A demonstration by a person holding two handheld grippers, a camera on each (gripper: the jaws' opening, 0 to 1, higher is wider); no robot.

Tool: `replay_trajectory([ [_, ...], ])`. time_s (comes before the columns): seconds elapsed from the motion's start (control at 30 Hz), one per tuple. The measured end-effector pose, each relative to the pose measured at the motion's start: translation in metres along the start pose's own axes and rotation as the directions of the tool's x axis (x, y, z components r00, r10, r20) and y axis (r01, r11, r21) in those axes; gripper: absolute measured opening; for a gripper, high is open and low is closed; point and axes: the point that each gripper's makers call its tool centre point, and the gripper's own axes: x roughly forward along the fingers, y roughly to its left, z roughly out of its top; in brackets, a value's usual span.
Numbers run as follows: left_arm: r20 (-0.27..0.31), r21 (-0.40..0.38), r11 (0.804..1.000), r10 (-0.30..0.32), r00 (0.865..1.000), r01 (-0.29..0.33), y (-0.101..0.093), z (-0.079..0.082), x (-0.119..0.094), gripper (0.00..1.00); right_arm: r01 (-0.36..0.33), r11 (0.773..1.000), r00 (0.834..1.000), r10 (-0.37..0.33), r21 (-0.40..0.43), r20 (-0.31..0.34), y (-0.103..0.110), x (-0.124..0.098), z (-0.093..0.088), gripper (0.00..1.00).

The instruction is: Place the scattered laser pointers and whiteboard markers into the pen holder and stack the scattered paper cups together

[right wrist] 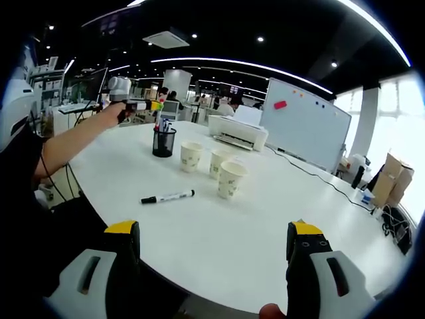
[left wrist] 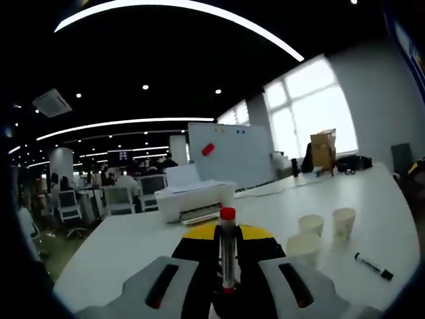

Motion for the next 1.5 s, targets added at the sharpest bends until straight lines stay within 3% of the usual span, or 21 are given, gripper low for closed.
replay_trajectory([
  [1.5,-0.081,-0.073,0.997,0.013,0.997,-0.019,0.013,-0.024,-0.001,0.15,-0.003,1.000,1.000,0.002,-0.010,-0.008,0.001,0.002,0.000,0.86],
])
